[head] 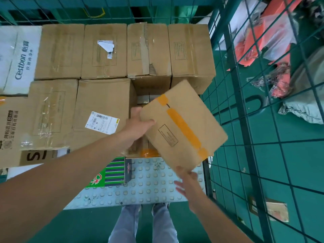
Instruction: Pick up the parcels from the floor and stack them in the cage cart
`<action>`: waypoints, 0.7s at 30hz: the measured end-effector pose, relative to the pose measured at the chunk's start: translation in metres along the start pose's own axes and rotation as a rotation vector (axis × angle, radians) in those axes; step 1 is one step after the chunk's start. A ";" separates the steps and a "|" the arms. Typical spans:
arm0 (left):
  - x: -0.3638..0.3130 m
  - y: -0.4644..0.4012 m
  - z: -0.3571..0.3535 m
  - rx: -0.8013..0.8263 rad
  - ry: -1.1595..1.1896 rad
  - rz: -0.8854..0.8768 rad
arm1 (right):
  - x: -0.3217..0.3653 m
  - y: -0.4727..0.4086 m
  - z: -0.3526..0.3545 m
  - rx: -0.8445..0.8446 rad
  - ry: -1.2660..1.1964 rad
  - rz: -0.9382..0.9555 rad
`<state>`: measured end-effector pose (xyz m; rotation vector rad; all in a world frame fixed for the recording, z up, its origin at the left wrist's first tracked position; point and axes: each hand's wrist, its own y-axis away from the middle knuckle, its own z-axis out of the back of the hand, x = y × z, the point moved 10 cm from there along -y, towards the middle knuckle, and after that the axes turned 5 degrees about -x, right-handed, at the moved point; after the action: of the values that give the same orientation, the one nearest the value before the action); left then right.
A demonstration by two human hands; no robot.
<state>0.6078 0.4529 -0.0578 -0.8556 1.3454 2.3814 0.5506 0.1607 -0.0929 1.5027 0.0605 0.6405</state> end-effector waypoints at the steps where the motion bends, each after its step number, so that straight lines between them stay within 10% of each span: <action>1: -0.019 -0.005 0.005 -0.023 -0.059 -0.073 | -0.007 0.012 -0.020 0.079 0.074 -0.010; 6: -0.059 -0.021 0.027 -0.109 -0.269 -0.160 | 0.030 0.017 -0.075 0.229 0.348 0.198; 13: 0.002 -0.011 -0.026 0.165 -0.783 -0.227 | 0.065 -0.028 0.045 -0.278 0.020 0.133; 21: 0.024 0.021 -0.060 0.248 -1.289 -0.644 | 0.100 -0.053 0.007 -0.128 -0.011 0.198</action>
<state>0.5998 0.3899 -0.0823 0.3246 0.6163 1.5751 0.6553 0.2005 -0.1069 1.3982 -0.1376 0.7799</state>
